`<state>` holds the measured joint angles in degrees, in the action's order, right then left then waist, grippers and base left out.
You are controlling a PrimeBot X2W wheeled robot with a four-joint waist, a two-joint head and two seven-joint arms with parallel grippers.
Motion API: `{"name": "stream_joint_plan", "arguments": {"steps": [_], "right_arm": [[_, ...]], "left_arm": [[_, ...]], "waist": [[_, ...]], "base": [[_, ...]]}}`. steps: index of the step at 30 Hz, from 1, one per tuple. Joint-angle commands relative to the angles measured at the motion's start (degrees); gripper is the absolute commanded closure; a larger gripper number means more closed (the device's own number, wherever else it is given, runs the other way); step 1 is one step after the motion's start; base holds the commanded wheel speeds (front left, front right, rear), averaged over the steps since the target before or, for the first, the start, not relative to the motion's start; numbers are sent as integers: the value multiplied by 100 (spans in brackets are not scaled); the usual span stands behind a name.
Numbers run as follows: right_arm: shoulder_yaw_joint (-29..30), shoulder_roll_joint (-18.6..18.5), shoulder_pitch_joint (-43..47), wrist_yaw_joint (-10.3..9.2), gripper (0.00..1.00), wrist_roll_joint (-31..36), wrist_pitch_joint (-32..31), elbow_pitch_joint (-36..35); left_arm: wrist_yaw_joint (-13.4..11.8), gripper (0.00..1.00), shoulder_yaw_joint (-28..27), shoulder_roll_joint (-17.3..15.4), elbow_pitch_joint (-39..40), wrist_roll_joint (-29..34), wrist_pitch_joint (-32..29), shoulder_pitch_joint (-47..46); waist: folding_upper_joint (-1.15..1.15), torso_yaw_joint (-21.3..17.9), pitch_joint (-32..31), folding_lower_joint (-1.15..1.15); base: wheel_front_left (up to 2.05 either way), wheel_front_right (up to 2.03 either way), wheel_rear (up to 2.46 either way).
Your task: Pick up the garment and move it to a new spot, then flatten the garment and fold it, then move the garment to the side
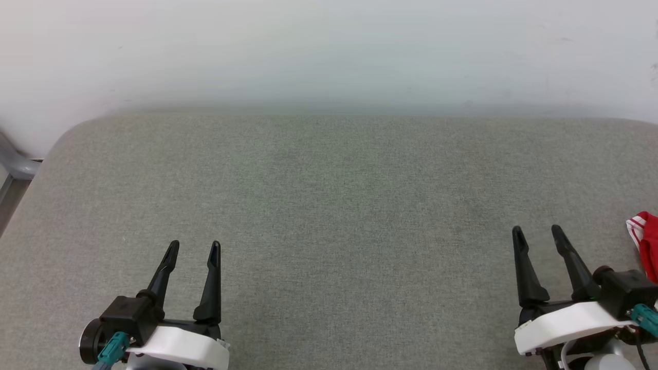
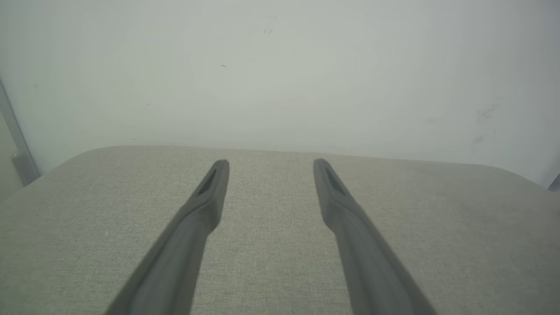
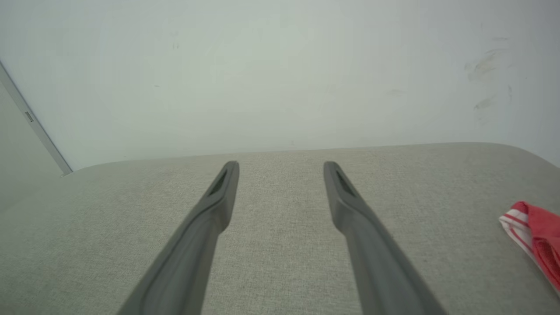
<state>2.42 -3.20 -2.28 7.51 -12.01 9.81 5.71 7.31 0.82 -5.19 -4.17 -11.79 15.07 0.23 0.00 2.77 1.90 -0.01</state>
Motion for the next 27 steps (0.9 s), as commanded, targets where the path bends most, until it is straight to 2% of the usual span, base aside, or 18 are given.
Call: {"name": "stream_joint_plan", "arguments": {"steps": [1,22,23,27], "right_arm": [[-25,38,12,-5,0,26,34,16],[-149,43,-102,-5,0,-99,128,48],[-138,19,-34,0,100,-76,87,53],[-134,19,53,0,100,-176,52,230]], "left_arm": [[6,0,-35,8,1,-2,11,44],[21,0,-166,132,38,-201,11,-2],[9,100,-158,126,22,-198,0,24],[7,100,-128,159,-148,-304,-19,106]], "waist": [[0,-1,-1,1],[0,-15,67,1],[0,-15,67,1],[0,-18,67,1]], "base": [[0,0,0],[0,0,0],[0,0,0],[0,0,0]]}}
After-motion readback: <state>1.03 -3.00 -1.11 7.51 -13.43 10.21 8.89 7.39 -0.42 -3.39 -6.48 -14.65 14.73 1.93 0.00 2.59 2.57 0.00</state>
